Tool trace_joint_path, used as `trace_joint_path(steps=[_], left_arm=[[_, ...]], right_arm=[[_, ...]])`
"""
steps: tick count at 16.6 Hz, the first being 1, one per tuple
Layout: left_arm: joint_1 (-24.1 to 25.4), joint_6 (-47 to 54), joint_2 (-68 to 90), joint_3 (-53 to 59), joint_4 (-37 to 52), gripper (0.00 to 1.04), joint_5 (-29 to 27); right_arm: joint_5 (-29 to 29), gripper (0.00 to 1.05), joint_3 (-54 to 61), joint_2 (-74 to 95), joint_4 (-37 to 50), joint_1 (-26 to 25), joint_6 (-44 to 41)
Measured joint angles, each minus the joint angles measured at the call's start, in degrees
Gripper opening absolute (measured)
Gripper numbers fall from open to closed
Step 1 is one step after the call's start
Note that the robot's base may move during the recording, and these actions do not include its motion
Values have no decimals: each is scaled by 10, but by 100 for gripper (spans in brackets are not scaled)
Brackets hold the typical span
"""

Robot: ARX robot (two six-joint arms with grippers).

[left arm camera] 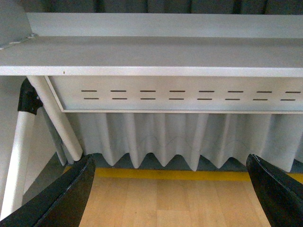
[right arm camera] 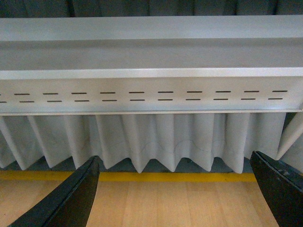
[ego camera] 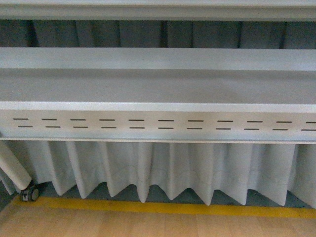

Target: Wind up and store yellow beetle toy

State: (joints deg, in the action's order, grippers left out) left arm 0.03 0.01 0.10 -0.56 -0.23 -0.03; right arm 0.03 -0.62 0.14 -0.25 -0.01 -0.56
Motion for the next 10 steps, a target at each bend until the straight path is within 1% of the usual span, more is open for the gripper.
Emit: trace_joint_path(steps=[10], left_arm=[[0, 0, 0, 0, 0, 98, 0]], right_arm=[[0, 98, 0, 0, 0, 0, 0]])
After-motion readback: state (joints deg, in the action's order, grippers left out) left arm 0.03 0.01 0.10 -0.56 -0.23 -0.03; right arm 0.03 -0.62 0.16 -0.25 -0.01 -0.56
